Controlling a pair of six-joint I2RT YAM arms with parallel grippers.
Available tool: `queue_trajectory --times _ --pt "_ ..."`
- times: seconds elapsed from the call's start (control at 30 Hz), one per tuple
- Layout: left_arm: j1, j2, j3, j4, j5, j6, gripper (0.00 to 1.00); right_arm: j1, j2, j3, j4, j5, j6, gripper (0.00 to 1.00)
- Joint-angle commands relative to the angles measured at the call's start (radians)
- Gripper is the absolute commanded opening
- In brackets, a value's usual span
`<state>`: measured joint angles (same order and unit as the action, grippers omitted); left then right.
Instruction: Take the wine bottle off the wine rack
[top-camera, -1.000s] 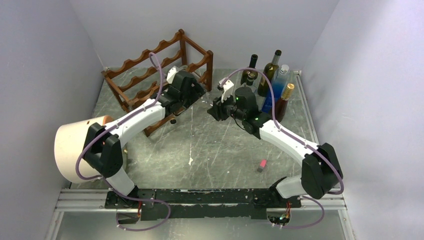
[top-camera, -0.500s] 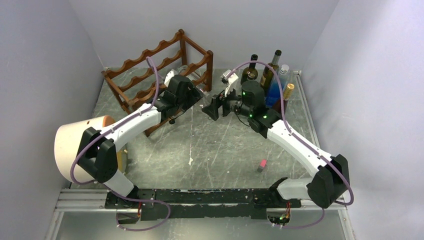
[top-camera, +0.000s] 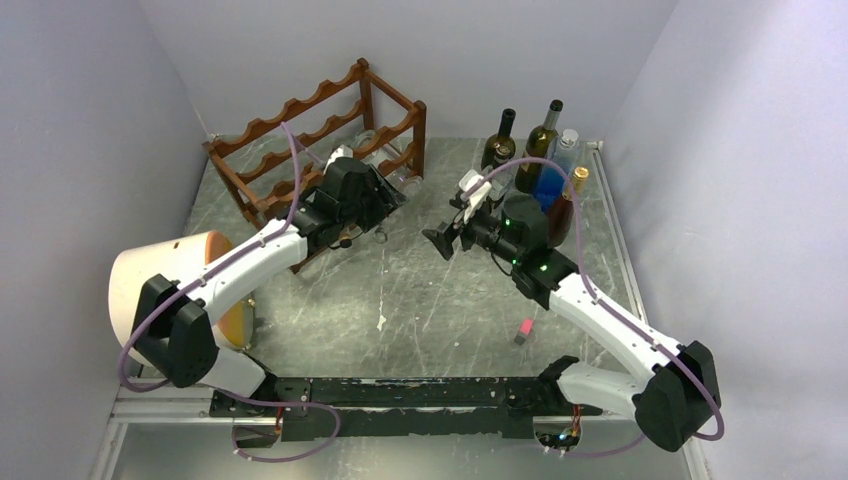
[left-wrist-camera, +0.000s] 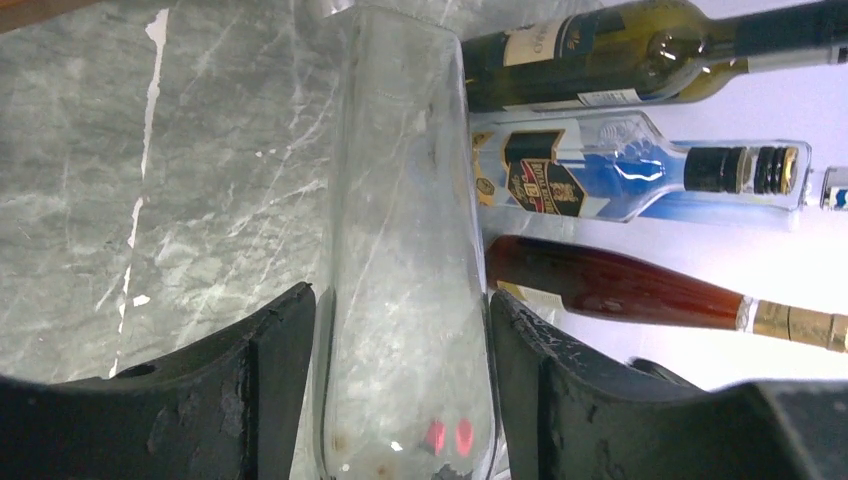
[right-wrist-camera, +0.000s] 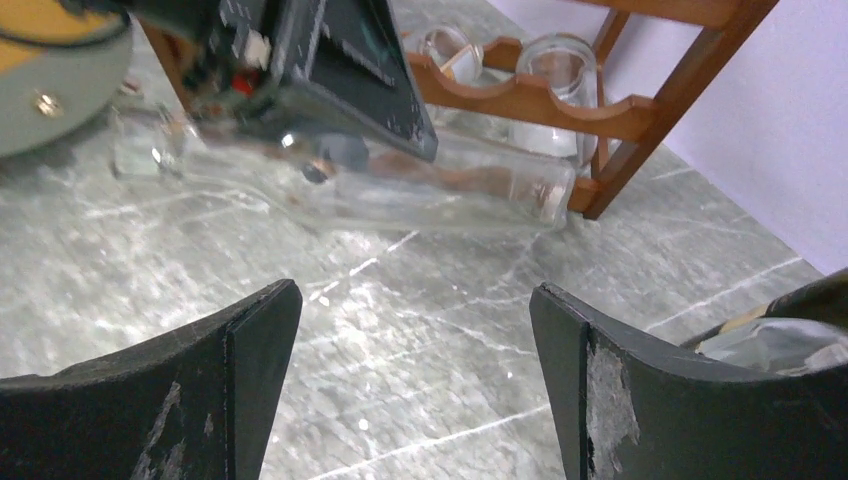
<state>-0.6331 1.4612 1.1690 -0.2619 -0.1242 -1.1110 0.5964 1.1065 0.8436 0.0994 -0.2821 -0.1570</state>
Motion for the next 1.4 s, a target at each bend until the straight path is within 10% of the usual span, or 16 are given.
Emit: queue_trajectory --times 0.0,0.27,0.63,0.93,1.2,1.37 --pt "0.000 -0.067 0.010 0.061 0.053 0.019 0.07 -0.002 -0.017 -0.108 0.197 0.004 -0.094 0.89" --pt "0.001 -0.091 -0.008 0.003 0.129 0.053 0.07 0.017 0.044 -0.223 0.401 -0.146 -0.177 0.89" --pt "0.004 -0.121 -0.047 -0.089 0.275 0.177 0.07 0.074 0.114 -0.175 0.245 -0.302 -0.646 0.92" --pt "0.004 -0.164 -0.078 -0.165 0.391 0.286 0.07 0.155 0.279 -0.063 0.184 -0.334 -0.682 0.89" --pt "0.004 -0.217 -0.092 -0.225 0.397 0.357 0.07 0.227 0.312 -0.088 0.279 -0.313 -0.554 0.44" --pt "0.004 -0.310 -0.129 -0.210 0.381 0.382 0.71 0.233 0.256 -0.194 0.417 -0.284 -0.402 0.05"
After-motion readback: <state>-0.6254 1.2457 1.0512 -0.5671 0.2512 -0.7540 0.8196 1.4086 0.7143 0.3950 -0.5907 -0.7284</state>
